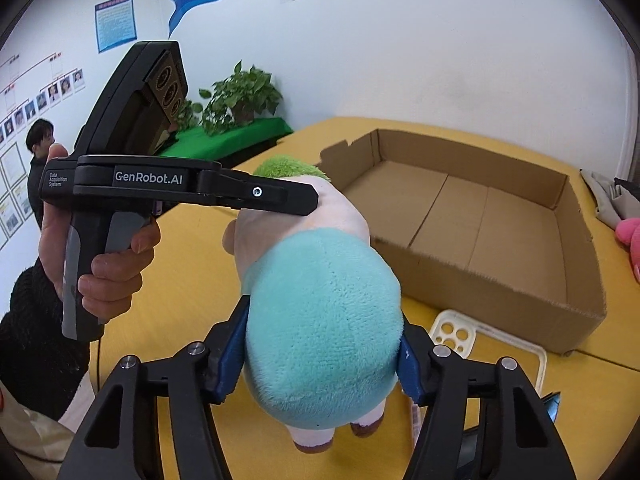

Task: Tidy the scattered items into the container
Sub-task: 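Carry the plush pig with both grippers over the box and lower it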

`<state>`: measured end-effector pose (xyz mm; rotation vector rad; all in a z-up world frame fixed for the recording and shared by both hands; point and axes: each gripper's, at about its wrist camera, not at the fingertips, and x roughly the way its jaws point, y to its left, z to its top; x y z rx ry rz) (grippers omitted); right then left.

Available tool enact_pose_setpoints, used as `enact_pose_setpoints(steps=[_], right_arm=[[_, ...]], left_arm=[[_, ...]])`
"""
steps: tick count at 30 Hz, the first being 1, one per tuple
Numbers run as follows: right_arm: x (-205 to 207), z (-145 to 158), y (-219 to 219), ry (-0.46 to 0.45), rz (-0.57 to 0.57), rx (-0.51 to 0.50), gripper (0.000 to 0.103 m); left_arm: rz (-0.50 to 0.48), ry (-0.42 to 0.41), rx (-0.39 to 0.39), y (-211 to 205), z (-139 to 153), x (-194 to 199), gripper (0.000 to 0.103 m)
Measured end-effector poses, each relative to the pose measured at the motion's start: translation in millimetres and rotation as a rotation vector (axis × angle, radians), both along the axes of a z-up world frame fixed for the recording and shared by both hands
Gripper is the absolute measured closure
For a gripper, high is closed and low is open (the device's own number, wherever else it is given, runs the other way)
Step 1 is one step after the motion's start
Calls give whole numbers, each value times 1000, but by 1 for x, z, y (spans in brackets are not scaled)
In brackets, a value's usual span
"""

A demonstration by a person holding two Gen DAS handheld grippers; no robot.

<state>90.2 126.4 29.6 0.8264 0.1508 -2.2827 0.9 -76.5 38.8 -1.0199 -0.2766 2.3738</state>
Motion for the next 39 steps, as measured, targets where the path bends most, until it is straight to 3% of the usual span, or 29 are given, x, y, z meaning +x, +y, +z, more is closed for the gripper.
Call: enact_pose_setpoints(steps=[12,18,31,36,39], right_arm=[[-49,102,-13,162,-94,-92,36],[-88,133,-26,192,-122,-127,36],[-189,129,-72,119,-169,-176,36],[-237,104,-97,28,-186,-223,36],[-260,83,-105,-33,-201,-254,36]], left_arm=[[-46,207,-75,0,122,-59,52],[-63,275,-106,-2,157,-93,52],[-55,244,-131,-21,161,-189,52],[-28,199,-178,-25,142,-231,53],[-33,137,-192,-30,114,-260,53]])
